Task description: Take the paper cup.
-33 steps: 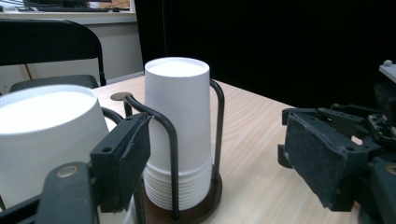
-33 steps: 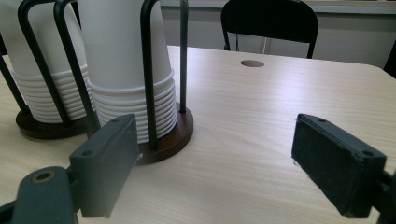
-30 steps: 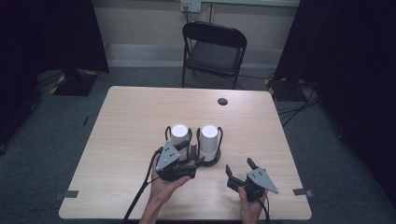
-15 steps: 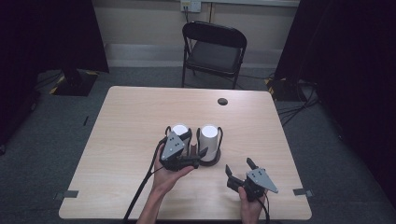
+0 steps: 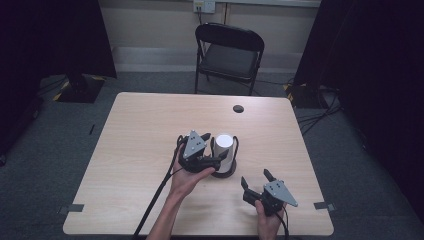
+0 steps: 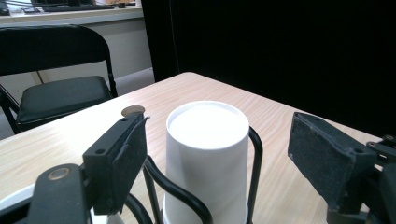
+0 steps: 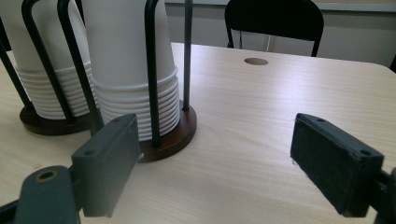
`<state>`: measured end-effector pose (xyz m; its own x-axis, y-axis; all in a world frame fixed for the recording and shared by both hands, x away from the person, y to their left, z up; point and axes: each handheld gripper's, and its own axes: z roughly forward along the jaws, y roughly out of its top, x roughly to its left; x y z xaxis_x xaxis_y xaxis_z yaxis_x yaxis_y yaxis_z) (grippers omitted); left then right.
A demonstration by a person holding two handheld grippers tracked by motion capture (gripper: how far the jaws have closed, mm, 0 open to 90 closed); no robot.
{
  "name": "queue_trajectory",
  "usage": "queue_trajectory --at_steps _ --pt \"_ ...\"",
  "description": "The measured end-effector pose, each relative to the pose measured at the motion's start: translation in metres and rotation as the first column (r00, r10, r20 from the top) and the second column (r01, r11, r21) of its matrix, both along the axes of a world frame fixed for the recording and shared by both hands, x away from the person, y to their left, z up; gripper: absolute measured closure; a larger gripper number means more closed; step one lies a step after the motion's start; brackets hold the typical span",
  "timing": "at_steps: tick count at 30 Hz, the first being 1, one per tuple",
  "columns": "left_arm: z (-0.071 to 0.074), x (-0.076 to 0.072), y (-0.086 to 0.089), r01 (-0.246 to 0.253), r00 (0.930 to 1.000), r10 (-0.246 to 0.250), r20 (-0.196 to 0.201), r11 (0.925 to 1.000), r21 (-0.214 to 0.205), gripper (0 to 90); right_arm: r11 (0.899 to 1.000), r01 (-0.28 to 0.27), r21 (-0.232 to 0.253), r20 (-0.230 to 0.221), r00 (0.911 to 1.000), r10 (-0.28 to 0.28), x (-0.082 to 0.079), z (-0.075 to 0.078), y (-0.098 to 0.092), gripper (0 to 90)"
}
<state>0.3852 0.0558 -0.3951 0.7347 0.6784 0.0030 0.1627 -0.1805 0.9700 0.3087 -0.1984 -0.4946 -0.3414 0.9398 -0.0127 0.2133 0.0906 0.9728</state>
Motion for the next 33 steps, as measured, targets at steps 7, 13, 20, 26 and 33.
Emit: queue_trajectory --at_steps 7,13,20,26,33 --pt "0.002 0.009 -0.008 0.011 0.9999 -0.011 -0.008 0.9998 0.018 18.5 1.000 0.003 -0.001 0.000 1.0000 -0.003 0.000 0.000 0.000 15.2" --pt "-0.001 0.020 -0.019 0.016 0.9996 -0.015 -0.023 0.9990 0.042 19.3 1.000 -0.001 -0.003 -0.001 1.0000 0.001 0.000 0.000 0.000 15.2" --pt "-0.009 0.028 -0.023 0.006 0.9990 -0.005 -0.044 0.9995 0.032 21.6 1.000 0.002 -0.004 -0.002 1.0000 -0.002 0.000 0.000 0.001 15.5" --pt "-0.014 0.029 -0.030 0.005 0.9999 -0.003 -0.014 0.9967 0.081 24.4 1.000 -0.001 -0.004 -0.003 1.0000 0.001 0.000 0.000 0.001 15.5" --pt "-0.015 0.030 -0.032 -0.011 0.9999 0.011 -0.002 0.9941 0.108 29.9 1.000 -0.004 -0.005 -0.004 1.0000 0.004 0.000 0.000 0.001 15.5"
